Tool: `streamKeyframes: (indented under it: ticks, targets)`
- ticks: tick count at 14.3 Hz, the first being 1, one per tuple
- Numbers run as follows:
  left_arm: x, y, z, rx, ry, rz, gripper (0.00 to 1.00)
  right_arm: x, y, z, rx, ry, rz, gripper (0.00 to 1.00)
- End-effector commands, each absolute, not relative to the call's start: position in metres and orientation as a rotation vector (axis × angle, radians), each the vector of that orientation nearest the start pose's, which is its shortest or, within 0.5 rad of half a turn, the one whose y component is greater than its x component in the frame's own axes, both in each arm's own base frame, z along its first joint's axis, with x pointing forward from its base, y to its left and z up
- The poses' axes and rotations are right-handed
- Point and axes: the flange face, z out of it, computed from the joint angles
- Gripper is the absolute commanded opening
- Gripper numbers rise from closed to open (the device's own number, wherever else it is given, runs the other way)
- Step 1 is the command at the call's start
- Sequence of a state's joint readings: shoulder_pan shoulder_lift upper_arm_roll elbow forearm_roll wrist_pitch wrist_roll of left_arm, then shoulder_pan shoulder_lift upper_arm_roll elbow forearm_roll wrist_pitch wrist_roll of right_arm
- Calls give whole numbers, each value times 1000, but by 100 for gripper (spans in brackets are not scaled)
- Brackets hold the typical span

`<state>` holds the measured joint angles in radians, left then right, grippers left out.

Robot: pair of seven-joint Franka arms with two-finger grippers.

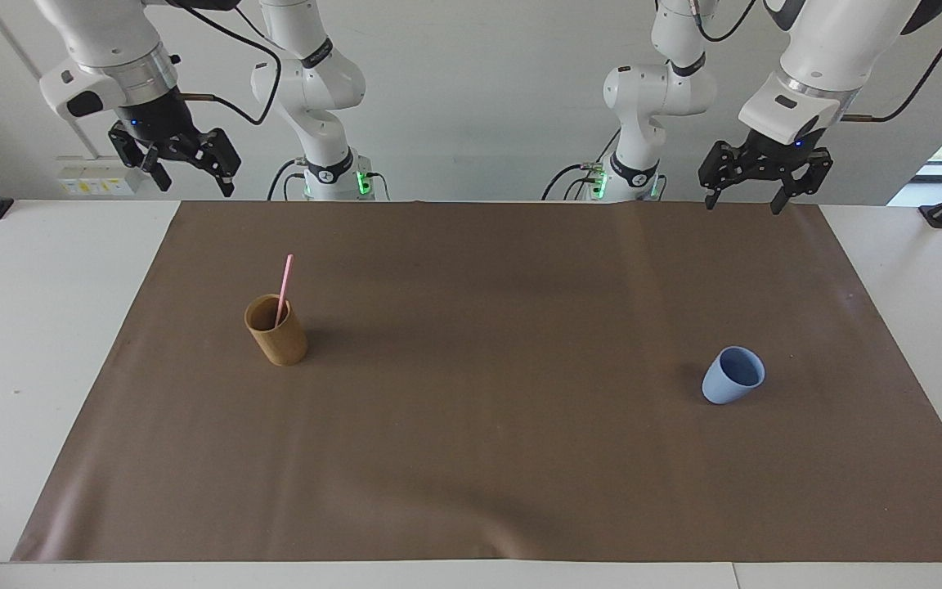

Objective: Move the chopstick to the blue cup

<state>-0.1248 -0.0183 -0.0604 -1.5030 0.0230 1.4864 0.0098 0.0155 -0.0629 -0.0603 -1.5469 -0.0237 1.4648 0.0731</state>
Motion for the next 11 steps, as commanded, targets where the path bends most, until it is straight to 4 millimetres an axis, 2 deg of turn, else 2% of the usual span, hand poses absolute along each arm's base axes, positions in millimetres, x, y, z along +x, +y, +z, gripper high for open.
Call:
streamKeyframes:
  ticks: [1,11]
  targets:
    - [527,-96,660,-3117,291,-16,100,516,-32,660,-3151,157,17,100]
    - [527,-97,659,-3116,301,-13,100,514,-33,658,-3148,164,27,100]
